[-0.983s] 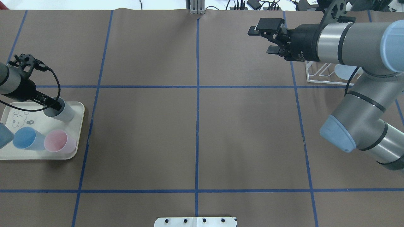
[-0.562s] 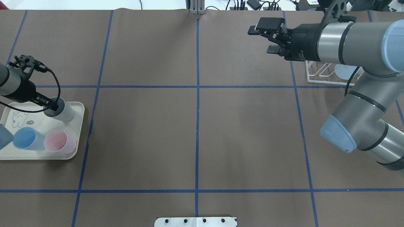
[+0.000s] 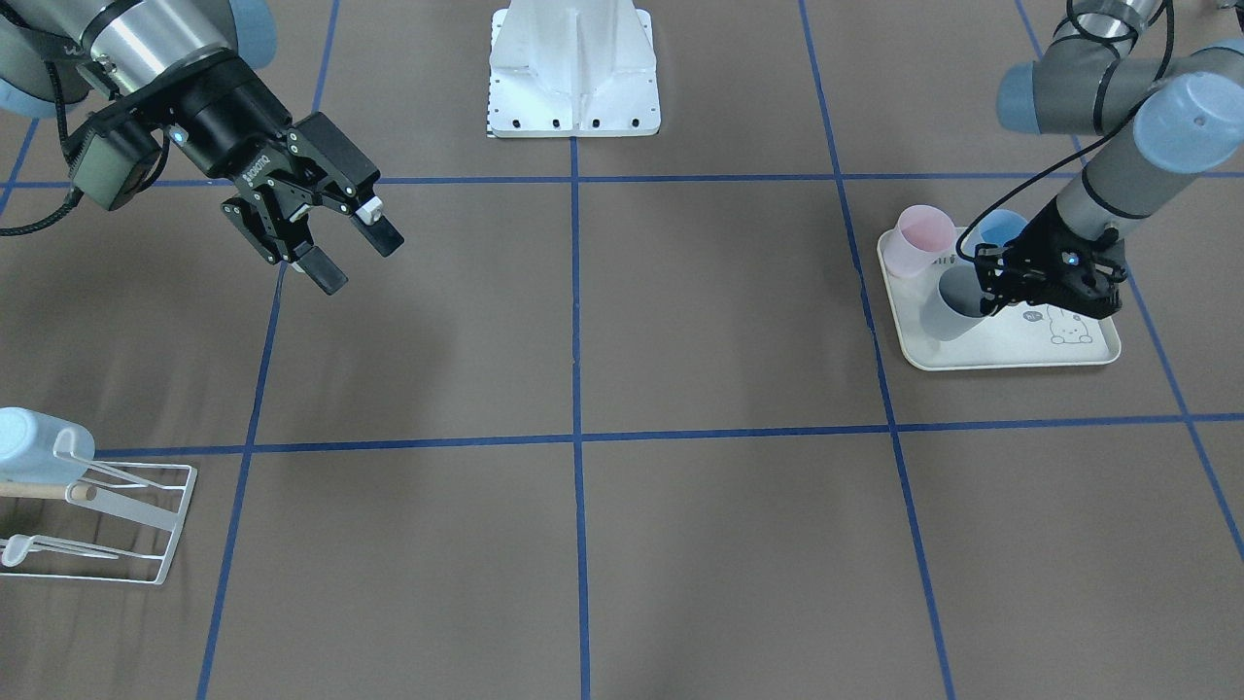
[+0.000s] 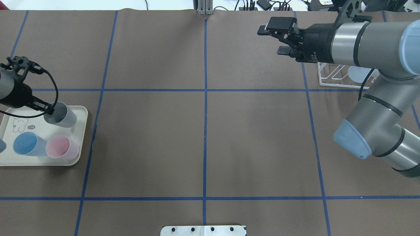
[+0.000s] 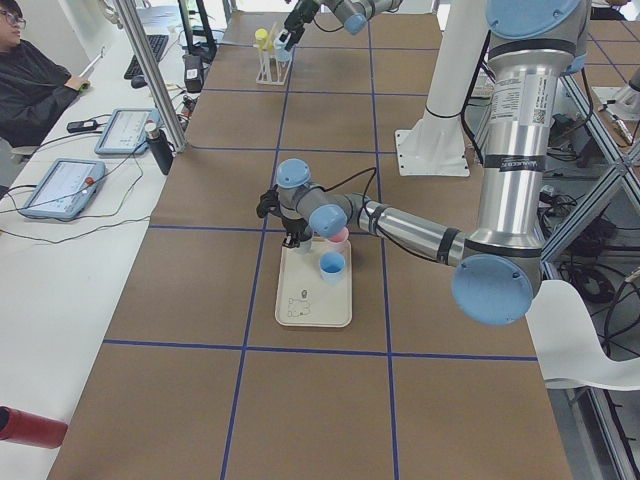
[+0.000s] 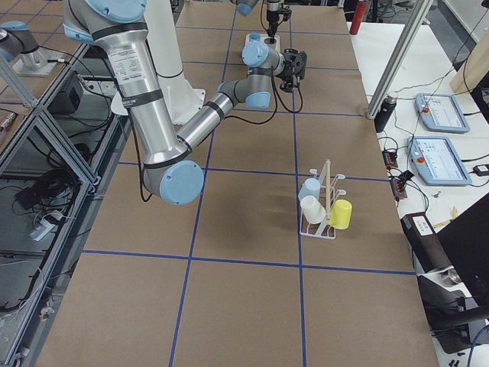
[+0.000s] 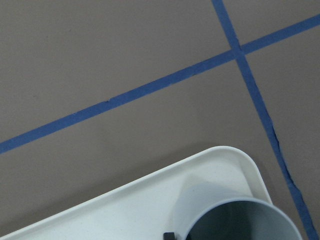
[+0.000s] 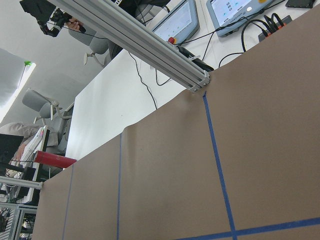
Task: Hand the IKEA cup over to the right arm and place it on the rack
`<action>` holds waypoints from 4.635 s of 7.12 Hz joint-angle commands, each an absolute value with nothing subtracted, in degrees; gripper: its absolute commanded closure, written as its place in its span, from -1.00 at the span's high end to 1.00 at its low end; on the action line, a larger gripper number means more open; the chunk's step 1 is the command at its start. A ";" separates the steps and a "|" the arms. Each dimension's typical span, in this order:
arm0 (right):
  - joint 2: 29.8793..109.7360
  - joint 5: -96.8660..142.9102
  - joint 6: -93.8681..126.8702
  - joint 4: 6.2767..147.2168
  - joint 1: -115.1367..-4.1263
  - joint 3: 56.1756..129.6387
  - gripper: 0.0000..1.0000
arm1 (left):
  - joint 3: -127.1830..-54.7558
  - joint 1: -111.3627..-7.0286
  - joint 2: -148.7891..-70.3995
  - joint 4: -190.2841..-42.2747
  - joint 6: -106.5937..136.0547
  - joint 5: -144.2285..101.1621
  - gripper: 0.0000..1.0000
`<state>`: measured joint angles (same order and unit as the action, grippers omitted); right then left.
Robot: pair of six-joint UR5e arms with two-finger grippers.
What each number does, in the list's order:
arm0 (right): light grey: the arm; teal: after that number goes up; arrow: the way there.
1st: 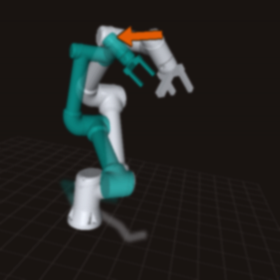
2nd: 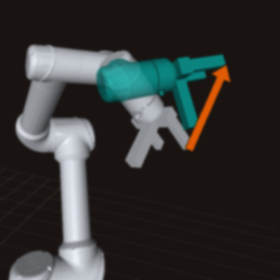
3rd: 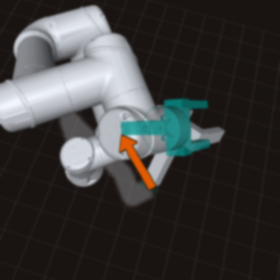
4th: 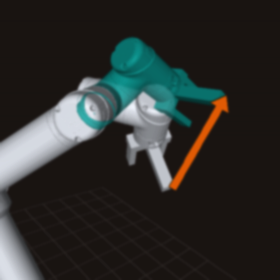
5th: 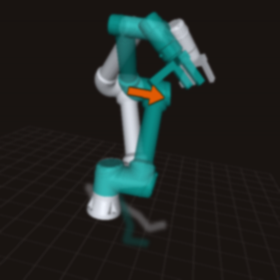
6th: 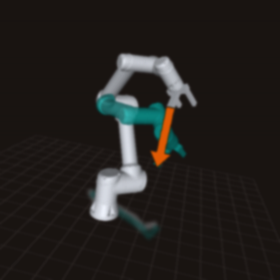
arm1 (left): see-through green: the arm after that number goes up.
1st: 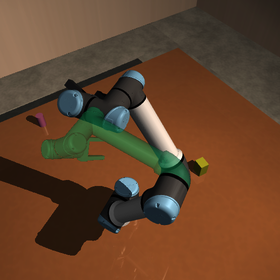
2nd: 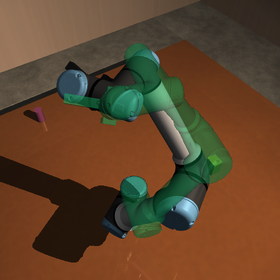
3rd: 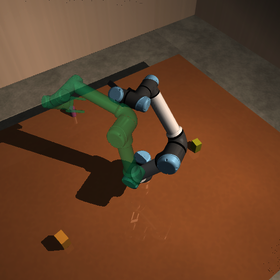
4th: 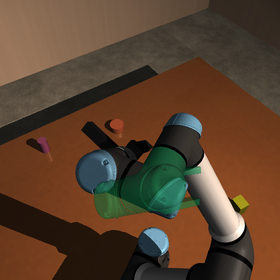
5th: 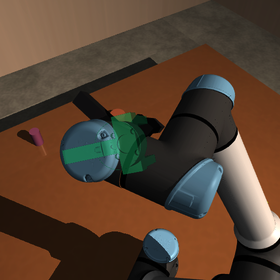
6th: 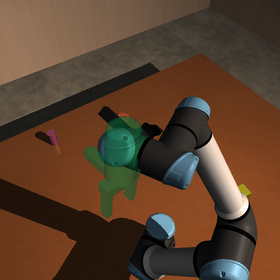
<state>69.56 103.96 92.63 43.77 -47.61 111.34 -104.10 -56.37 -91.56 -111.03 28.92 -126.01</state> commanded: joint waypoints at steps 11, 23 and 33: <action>64.09 98.38 99.92 43.77 -44.58 110.39 0.99 | -94.93 -48.73 -109.95 -164.30 116.66 -111.33 -1.00; 60.91 84.73 114.96 20.57 -37.18 102.57 0.99 | -83.94 -32.70 -126.03 -190.64 148.18 -79.10 -1.00; 60.91 84.73 114.96 20.57 -37.00 101.87 0.97 | -83.94 -28.57 -128.23 -189.84 148.18 -76.82 -1.00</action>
<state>60.91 84.73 114.96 20.57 -37.00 101.87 -83.94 -28.74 -128.12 -190.01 148.18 -76.95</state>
